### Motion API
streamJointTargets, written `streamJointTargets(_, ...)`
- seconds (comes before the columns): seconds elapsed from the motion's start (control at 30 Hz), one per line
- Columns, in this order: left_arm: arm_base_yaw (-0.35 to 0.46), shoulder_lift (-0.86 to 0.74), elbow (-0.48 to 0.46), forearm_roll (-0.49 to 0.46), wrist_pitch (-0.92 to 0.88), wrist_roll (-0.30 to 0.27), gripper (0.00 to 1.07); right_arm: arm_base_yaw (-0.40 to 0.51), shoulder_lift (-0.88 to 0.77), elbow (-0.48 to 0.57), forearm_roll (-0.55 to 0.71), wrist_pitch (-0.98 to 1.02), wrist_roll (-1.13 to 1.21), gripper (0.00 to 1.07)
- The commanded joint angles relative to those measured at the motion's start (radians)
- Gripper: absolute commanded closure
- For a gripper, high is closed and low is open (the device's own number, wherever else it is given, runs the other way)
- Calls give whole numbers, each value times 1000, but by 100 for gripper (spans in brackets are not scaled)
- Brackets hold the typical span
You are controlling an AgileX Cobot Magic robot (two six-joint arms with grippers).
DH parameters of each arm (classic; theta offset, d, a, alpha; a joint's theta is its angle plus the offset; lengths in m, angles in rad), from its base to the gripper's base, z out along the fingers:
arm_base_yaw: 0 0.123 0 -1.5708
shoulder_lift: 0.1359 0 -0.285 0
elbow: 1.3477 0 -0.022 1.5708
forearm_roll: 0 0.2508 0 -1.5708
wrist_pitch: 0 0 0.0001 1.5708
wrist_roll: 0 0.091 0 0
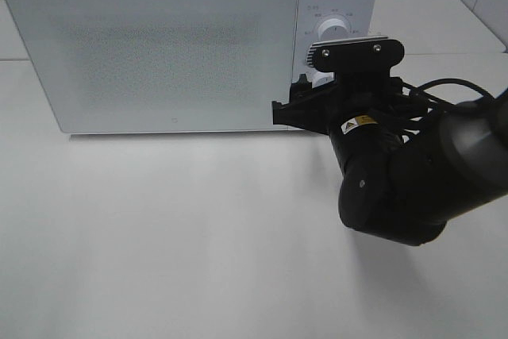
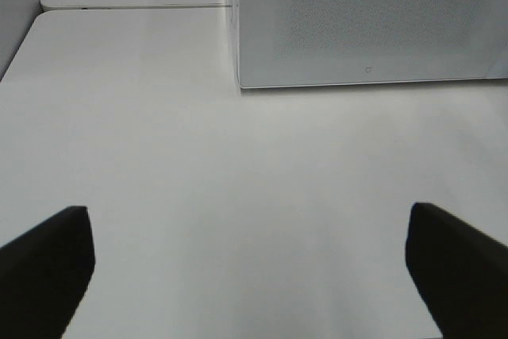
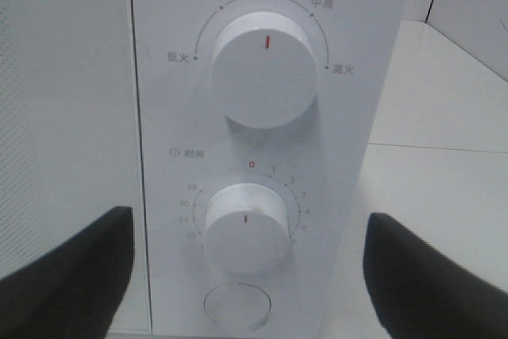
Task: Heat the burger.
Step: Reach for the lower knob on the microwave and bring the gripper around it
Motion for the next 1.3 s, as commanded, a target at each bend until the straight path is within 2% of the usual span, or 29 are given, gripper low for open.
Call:
streamJointTargets(0.03,-4,-18,2,-2,3,-2,6,-45,35,-51,-37,3,2,31)
streamJointTargets(0.5,-4,-18,2,-1,3,-3,6,-70,130,-143,-63,52,2,31)
streamJointTargets(0.7,-4,-18,2,-1,3,-3,6,-104,135,-160,-73,76,37,31)
streamJointTargets(1.1,-4,-18,2,-1,3,-3,6,-104,141,-161,-88,80,46,31)
streamJointTargets(1.3,-4,-18,2,-1,3,-3,6,-104,141,-161,-87,80,46,41)
